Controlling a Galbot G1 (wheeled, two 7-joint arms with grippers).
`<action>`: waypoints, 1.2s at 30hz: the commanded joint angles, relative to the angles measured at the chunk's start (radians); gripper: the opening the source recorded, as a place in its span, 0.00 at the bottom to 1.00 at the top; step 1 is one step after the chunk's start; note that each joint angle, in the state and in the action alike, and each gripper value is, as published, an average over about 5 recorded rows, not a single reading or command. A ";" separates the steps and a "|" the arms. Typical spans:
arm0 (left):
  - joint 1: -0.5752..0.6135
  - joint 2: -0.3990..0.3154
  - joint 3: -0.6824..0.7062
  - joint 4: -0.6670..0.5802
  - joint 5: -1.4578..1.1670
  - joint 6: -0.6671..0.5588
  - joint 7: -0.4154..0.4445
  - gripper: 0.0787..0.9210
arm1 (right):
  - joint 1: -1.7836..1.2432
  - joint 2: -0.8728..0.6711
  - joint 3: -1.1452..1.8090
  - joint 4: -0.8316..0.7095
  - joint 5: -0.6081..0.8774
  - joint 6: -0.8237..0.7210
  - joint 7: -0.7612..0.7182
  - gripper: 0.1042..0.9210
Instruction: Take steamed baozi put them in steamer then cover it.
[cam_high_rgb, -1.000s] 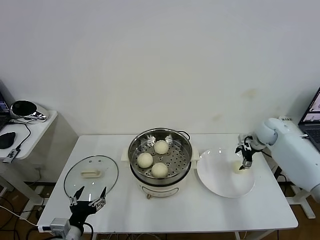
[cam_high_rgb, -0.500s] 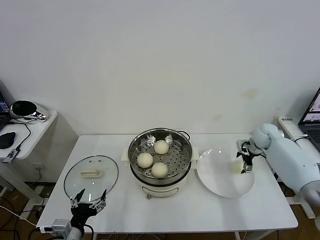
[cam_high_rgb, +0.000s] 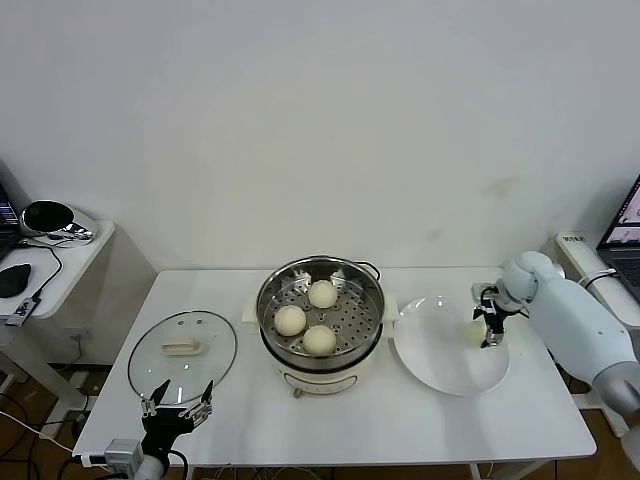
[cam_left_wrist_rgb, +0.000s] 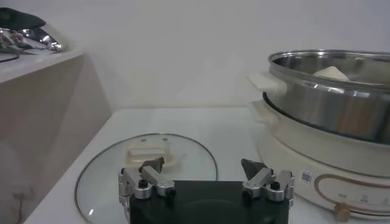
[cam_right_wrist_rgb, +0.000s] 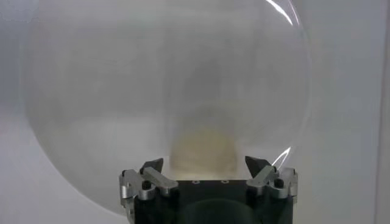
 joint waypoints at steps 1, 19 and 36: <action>0.000 0.000 0.000 0.001 -0.001 0.000 0.000 0.88 | -0.001 0.003 0.001 -0.009 -0.007 0.004 0.005 0.65; -0.003 -0.008 -0.001 -0.009 0.042 -0.007 -0.006 0.88 | 0.213 -0.089 -0.217 0.196 0.320 -0.118 -0.082 0.50; -0.006 0.003 -0.035 -0.020 0.086 -0.008 -0.019 0.88 | 0.683 0.055 -0.703 0.329 0.761 -0.301 -0.110 0.50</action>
